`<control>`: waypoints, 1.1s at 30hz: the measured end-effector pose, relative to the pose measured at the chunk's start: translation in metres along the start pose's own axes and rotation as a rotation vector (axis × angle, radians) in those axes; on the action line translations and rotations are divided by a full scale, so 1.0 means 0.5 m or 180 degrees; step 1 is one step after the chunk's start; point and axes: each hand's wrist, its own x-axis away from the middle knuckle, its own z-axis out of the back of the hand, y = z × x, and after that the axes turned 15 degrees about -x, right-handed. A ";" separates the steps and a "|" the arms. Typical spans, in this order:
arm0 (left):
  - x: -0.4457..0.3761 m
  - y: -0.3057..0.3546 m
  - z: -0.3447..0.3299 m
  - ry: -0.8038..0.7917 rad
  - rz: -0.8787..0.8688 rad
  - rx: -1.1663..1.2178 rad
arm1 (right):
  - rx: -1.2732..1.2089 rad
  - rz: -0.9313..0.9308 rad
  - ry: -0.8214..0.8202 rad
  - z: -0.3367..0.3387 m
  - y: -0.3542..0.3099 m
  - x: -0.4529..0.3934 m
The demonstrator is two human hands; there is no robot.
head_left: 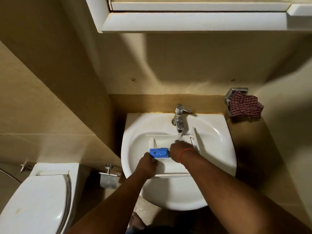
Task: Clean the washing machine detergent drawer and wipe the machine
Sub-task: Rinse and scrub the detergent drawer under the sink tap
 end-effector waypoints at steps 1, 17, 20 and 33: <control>-0.002 0.001 -0.001 0.0014 0.0005 -0.0038 | -0.0065 0.0035 -0.0026 0.000 -0.007 -0.003; -0.003 0.003 0.000 0.0026 0.0012 -0.0148 | -0.0808 0.0884 -0.0008 -0.021 -0.030 -0.059; -0.005 0.003 -0.002 0.0021 0.0050 -0.0107 | -0.0028 0.0324 0.0041 -0.012 0.014 -0.058; -0.003 0.004 -0.005 0.0086 0.0036 -0.0098 | 0.0010 0.0342 -0.0022 -0.006 0.027 -0.043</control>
